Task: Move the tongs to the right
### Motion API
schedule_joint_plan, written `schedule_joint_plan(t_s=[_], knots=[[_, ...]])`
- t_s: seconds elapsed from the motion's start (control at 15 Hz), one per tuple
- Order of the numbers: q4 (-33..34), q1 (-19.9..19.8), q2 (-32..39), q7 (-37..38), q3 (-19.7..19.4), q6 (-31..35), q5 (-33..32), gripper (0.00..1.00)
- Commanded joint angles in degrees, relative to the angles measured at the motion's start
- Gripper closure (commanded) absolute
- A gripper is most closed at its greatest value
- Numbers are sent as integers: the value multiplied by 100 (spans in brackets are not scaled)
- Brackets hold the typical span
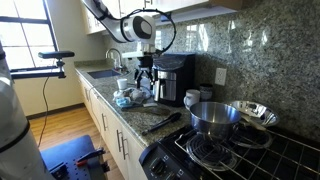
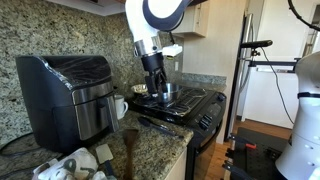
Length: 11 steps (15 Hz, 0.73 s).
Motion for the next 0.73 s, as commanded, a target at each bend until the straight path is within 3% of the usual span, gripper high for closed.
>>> schedule_joint_plan(t_s=[0.0, 0.67], knots=[[-117, -21, -213, 106, 73, 42, -93, 0], [-24, -48, -49, 3, 61, 8, -1, 0]])
